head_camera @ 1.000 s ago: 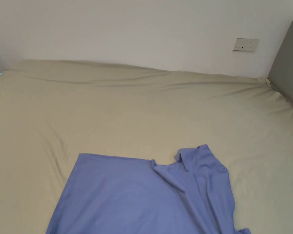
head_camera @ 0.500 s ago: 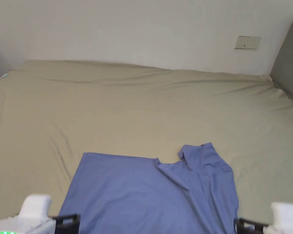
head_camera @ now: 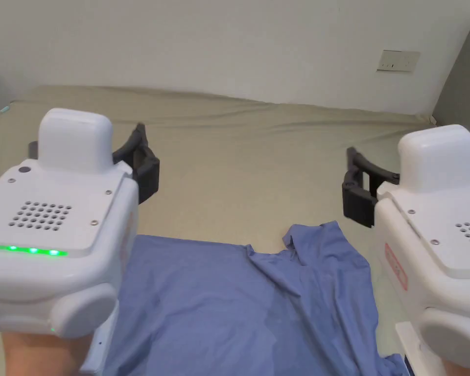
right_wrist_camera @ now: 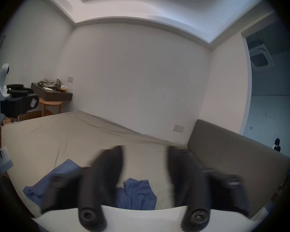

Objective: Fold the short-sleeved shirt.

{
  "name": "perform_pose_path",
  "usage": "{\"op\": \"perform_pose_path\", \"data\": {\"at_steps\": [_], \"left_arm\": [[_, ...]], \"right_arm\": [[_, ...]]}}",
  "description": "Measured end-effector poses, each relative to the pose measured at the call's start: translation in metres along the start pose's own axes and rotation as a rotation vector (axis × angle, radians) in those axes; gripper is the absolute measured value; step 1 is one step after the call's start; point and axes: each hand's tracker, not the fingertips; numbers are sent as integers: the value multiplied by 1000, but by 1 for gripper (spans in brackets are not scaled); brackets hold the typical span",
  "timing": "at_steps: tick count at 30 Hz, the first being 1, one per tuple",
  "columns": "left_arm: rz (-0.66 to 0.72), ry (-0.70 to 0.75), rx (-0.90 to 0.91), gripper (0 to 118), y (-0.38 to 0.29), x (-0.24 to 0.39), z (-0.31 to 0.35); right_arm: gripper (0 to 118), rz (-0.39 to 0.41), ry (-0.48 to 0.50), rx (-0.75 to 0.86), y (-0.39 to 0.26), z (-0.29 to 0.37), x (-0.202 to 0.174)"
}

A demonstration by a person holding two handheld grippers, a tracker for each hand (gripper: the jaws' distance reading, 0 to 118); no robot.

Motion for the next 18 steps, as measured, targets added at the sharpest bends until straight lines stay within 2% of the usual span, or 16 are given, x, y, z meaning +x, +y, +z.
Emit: {"op": "perform_pose_path", "data": {"at_steps": [1, 2, 5, 12, 16, 18], "left_arm": [[-12, -1, 8, 4, 0, 4, 0], [-23, -7, 10, 0, -1, 9, -1], [-39, -48, -2, 0, -2, 19, -7], [-71, -82, -27, 0, -16, 31, -36], [-98, -106, -128, 0, -47, 36, -63], [-77, -123, -243, 0, -80, 30, -85]], "right_arm": [[2, 0, -3, 13, -1, -1, -5], [2, 7, -14, 23, -2, -3, -10], [2, 23, 5, 1, -3, -13, -22], [2, -49, 9, -47, -21, -40, -20], [2, -73, 18, -108, -41, -61, -15], [2, -79, 17, -146, -57, -74, -13]]}}
